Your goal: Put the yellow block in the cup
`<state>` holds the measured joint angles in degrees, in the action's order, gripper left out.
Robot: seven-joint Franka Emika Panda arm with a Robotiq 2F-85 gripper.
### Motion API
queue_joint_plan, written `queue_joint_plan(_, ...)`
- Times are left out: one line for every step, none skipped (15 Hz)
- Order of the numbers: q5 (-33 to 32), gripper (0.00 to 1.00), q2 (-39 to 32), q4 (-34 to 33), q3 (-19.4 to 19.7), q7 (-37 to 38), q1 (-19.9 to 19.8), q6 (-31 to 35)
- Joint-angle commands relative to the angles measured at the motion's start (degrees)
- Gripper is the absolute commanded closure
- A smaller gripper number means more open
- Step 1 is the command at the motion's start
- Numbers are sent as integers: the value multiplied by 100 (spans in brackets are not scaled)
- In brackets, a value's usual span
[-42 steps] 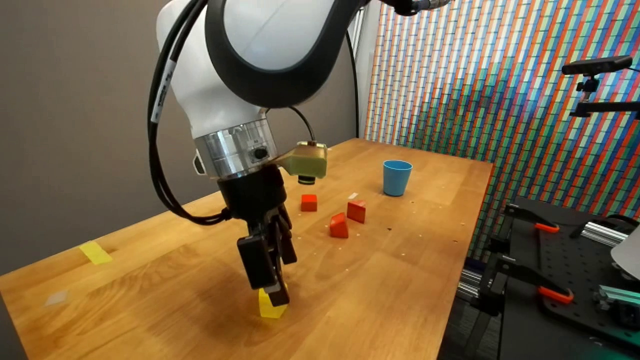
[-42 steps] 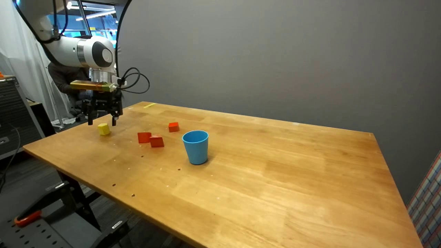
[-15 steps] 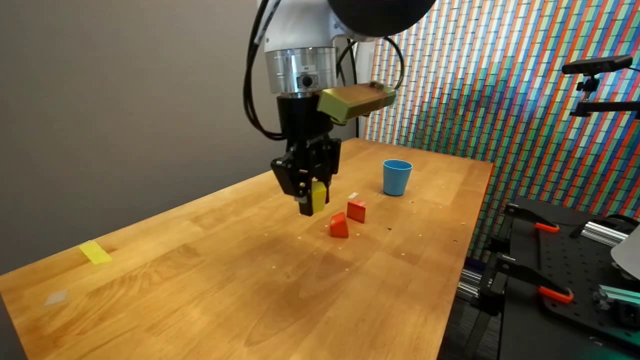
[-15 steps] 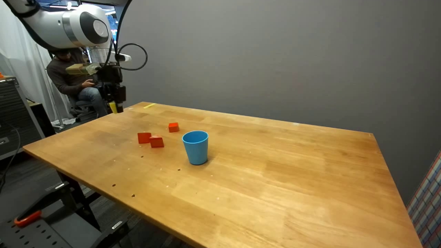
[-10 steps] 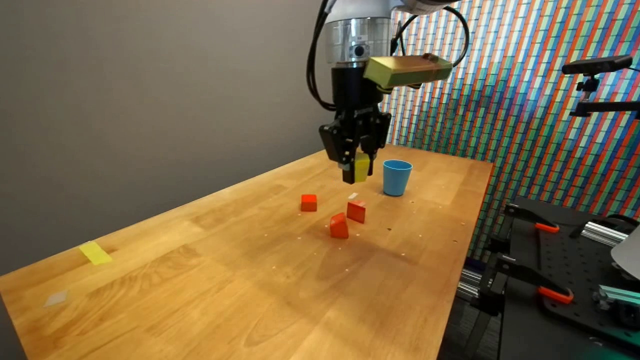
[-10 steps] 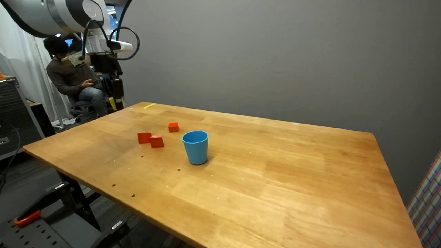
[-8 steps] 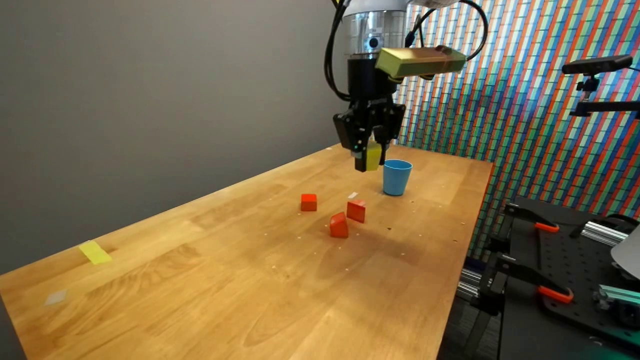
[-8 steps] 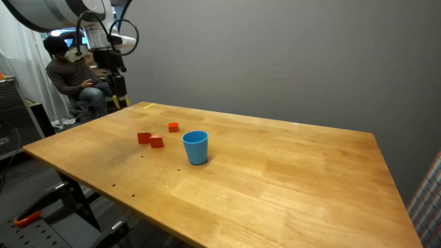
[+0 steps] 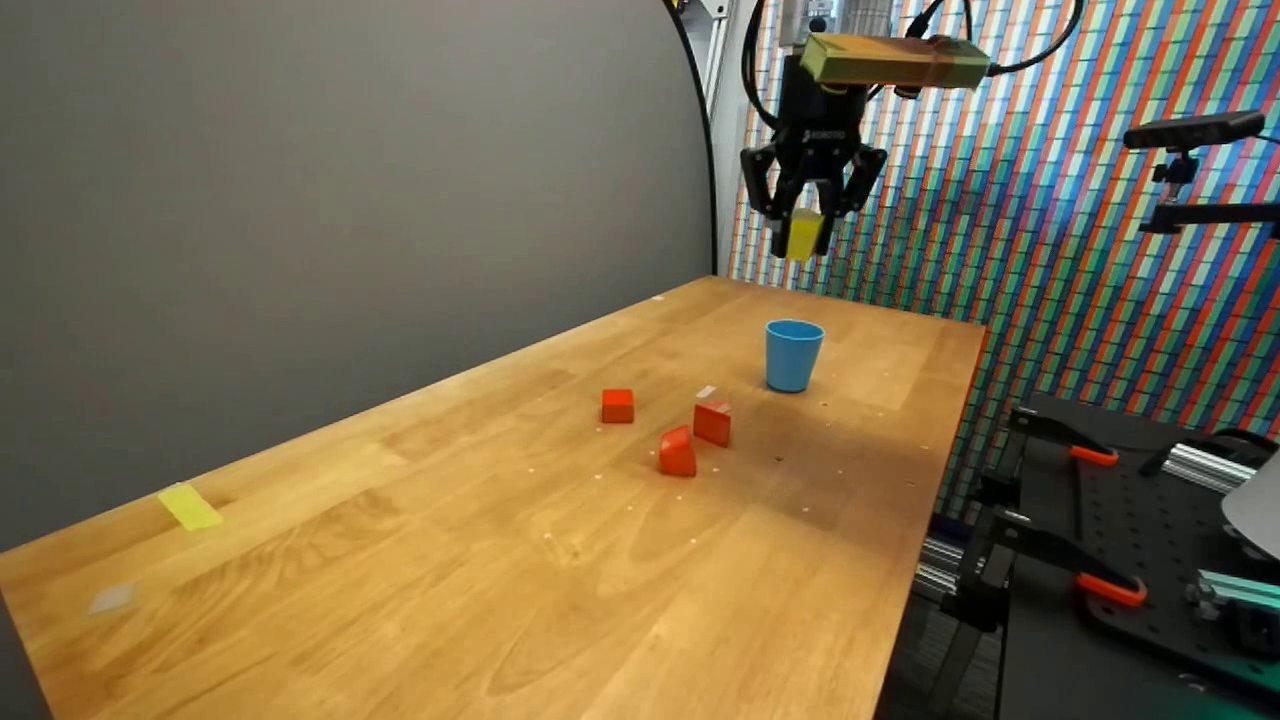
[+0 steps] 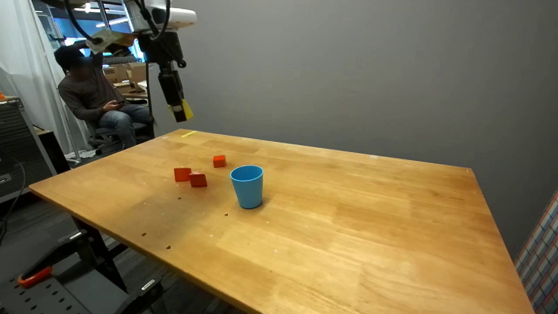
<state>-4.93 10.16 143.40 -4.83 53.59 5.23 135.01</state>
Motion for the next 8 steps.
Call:
queue_joint_plan(28, 81, 719, 522, -67, 609, -348, 256)
queue_joint_plan(79, 81, 816, 576, -61, 650, -413, 221)
queue_joint_plan(26, 81, 917, 639, -88, 811, -498, 205)
queue_joint_plan(58, 81, 973, 686, -86, 839, -538, 229)
queue_joint_plan(40, 81, 994, 737, -96, 964, -610, 241)
queue_joint_plan(83, 81, 973, 788, -71, 989, -653, 315)
queue_joint_plan(49, 81, 853, 784, -72, 1082, -720, 365)
queue_joint_plan(-20, 81, 754, 784, -87, 1202, -797, 418)
